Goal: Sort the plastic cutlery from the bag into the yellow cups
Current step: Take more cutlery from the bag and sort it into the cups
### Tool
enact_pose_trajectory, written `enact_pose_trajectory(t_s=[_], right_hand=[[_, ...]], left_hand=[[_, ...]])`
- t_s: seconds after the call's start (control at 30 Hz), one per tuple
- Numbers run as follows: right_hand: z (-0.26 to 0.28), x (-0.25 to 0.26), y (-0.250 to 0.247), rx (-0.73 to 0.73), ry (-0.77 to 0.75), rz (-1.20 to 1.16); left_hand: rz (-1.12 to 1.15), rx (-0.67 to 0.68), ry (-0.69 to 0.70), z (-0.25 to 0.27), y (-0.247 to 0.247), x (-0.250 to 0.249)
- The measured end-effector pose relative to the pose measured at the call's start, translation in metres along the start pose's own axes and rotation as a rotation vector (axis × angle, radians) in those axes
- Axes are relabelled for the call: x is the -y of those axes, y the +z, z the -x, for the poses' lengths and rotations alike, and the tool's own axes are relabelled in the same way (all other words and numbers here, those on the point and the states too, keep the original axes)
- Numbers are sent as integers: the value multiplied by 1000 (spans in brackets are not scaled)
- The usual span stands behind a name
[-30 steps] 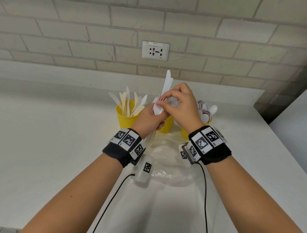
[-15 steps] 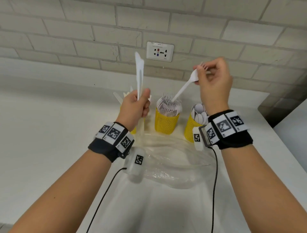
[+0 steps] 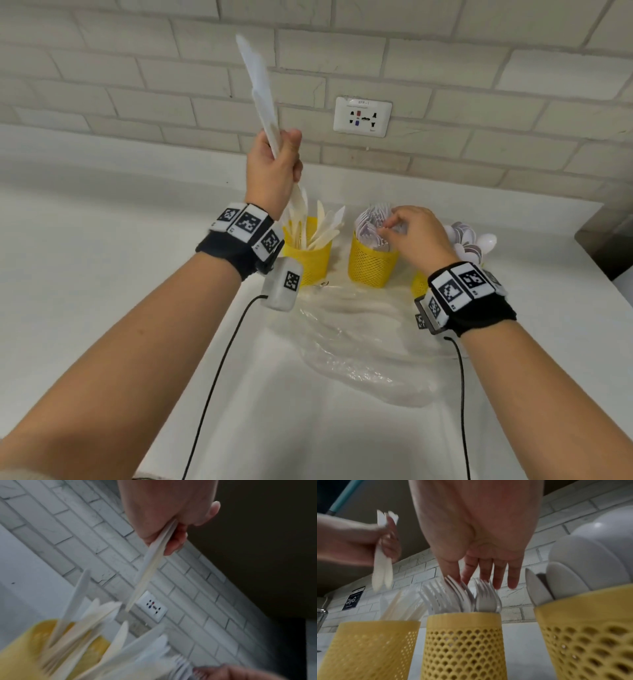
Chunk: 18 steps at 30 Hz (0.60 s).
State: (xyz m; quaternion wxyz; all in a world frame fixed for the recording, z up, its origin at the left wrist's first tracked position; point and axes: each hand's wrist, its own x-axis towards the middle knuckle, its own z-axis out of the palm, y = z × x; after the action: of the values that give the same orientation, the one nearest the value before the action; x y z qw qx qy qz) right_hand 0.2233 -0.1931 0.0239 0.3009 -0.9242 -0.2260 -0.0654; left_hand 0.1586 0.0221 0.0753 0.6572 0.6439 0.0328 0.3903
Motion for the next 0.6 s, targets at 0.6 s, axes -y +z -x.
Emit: enact_pose_trajectory(t_s=[0.6], right_hand=[[-2,-2,12,198,-60,61]], left_hand=[[-126,158,-109,24,10,57]])
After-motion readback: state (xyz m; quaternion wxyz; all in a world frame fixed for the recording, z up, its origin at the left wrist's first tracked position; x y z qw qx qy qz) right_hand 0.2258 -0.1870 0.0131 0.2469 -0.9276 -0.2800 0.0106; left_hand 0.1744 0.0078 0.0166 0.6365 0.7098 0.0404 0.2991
